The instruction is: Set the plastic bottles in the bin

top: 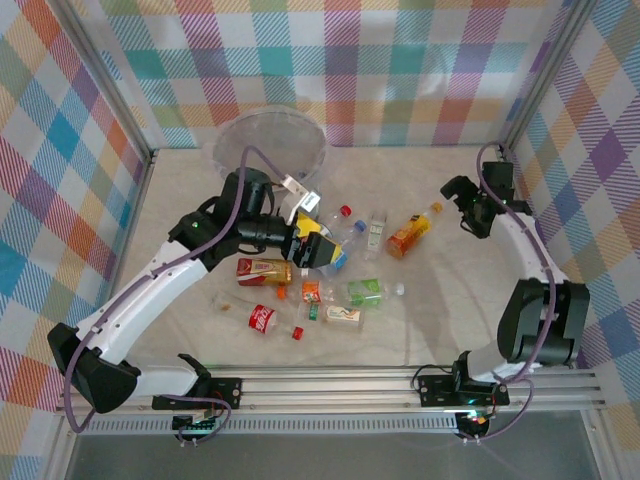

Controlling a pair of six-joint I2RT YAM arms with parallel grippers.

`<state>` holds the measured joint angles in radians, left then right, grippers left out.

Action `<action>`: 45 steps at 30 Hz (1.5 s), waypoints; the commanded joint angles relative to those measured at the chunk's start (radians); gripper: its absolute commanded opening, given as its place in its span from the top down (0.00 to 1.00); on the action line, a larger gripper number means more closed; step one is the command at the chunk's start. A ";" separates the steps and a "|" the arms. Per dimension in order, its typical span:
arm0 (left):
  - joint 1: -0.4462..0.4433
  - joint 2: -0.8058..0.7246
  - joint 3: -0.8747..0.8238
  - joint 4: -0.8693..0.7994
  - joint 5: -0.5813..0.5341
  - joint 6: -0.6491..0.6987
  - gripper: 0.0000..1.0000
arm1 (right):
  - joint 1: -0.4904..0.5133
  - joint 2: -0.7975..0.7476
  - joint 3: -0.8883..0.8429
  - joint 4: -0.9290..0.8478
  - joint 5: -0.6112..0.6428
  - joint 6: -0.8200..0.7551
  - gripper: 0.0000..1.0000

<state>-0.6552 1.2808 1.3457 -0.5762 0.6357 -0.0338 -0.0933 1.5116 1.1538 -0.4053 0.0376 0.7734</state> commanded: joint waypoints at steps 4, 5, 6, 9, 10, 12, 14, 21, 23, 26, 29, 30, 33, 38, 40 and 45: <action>-0.025 -0.025 -0.008 -0.012 -0.016 -0.003 0.00 | -0.054 0.137 0.090 0.024 0.006 0.291 0.00; -0.027 -0.026 -0.009 -0.012 -0.018 -0.002 0.00 | -0.057 0.160 0.106 0.021 0.012 0.314 0.00; -0.027 -0.026 -0.009 -0.012 -0.017 -0.002 0.00 | -0.060 0.182 0.124 0.010 0.018 0.333 0.00; -0.029 -0.025 -0.008 -0.014 -0.021 -0.001 0.00 | -0.070 0.239 0.160 -0.001 0.022 0.389 0.00; -0.029 -0.026 -0.009 -0.016 -0.024 0.000 0.00 | -0.075 0.255 0.165 0.012 0.017 0.408 0.00; -0.029 -0.022 -0.008 -0.019 -0.024 0.000 0.00 | -0.084 0.289 0.185 0.023 0.002 0.440 0.00; -0.030 -0.020 -0.007 -0.020 -0.027 0.002 0.00 | -0.087 0.335 0.224 0.020 -0.012 0.456 0.00; -0.031 -0.005 -0.006 -0.027 -0.022 0.001 0.00 | -0.090 0.437 0.276 0.060 -0.023 0.533 0.04; -0.030 0.000 -0.006 -0.028 -0.022 0.001 0.00 | -0.090 0.472 0.309 0.048 -0.032 0.541 0.05; -0.030 0.008 -0.003 -0.035 -0.020 0.005 0.00 | -0.093 0.507 0.328 0.063 -0.040 0.567 0.07; -0.031 0.015 -0.001 -0.036 -0.014 0.004 0.00 | -0.094 0.536 0.344 0.065 -0.042 0.583 0.09; -0.031 0.016 -0.002 -0.036 -0.009 0.003 0.00 | -0.094 0.545 0.347 0.065 -0.044 0.590 0.09; -0.031 0.018 -0.002 -0.034 -0.005 0.002 0.00 | -0.097 0.566 0.340 0.076 -0.043 0.613 0.11; -0.031 0.021 -0.001 -0.034 -0.005 0.001 0.00 | -0.106 0.585 0.319 0.110 -0.039 0.632 0.15; -0.032 0.019 -0.003 -0.036 -0.005 0.002 0.00 | -0.115 0.591 0.298 0.139 -0.056 0.651 0.16; -0.034 0.021 -0.002 -0.036 -0.006 0.001 0.00 | -0.129 0.591 0.276 0.165 -0.060 0.651 0.18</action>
<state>-0.6727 1.2995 1.3449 -0.5999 0.6125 -0.0338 -0.2062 2.0865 1.4517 -0.2817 -0.0288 1.4082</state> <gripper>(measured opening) 0.997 0.820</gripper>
